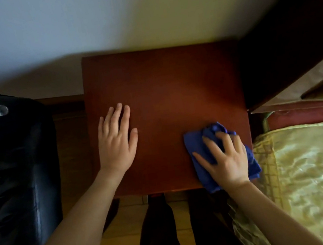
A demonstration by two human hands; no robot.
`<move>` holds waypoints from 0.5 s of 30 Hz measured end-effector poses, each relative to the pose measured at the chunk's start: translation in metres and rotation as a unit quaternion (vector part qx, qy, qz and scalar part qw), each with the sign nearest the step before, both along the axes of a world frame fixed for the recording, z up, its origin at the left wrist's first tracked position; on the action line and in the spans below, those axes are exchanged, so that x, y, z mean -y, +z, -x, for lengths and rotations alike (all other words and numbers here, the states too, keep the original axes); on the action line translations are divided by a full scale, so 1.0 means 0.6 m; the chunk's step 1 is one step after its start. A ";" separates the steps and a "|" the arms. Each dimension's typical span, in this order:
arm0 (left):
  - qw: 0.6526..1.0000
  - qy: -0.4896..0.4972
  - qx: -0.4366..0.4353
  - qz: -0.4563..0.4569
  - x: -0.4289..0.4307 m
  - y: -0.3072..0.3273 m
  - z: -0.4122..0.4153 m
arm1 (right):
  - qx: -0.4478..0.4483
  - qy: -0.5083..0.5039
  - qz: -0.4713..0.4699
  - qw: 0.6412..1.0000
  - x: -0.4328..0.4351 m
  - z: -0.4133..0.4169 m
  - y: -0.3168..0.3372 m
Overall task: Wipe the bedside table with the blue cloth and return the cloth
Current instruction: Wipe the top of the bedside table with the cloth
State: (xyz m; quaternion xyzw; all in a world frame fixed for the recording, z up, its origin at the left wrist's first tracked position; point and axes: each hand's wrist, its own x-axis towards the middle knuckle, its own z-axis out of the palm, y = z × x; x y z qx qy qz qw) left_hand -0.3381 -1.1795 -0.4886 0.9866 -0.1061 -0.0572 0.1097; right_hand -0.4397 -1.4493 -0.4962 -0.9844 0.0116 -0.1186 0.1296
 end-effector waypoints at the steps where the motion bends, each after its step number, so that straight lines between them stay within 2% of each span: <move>1: 1.000 0.002 0.002 0.000 -0.002 -0.001 0.001 | 0.004 -0.009 -0.002 1.000 0.021 0.013 -0.003; 3: 1.000 0.000 0.005 -0.005 0.000 -0.002 0.001 | 0.004 -0.106 -0.017 0.994 0.046 0.001 -0.007; 5: 1.000 0.005 0.012 -0.007 0.002 -0.004 0.001 | 0.012 -0.258 -0.024 0.966 0.026 -0.045 -0.004; 6: 1.000 0.006 0.014 -0.008 0.001 -0.005 0.002 | 0.016 -0.305 -0.015 0.952 -0.001 -0.070 -0.004; 7: 1.000 0.006 0.014 -0.010 0.000 -0.006 0.003 | 0.018 -0.309 -0.006 0.951 -0.037 -0.092 -0.004; 10: 1.000 0.000 0.013 -0.013 -0.003 -0.004 0.001 | 0.019 -0.163 -0.001 0.986 -0.144 -0.122 -0.004; 12: 1.000 -0.003 0.004 -0.001 -0.005 -0.002 0.000 | 0.016 -0.072 -0.011 0.997 -0.163 -0.101 -0.001; 15: 1.000 -0.005 0.003 -0.002 -0.004 -0.002 0.002 | 0.015 -0.061 -0.020 0.998 -0.092 -0.051 0.000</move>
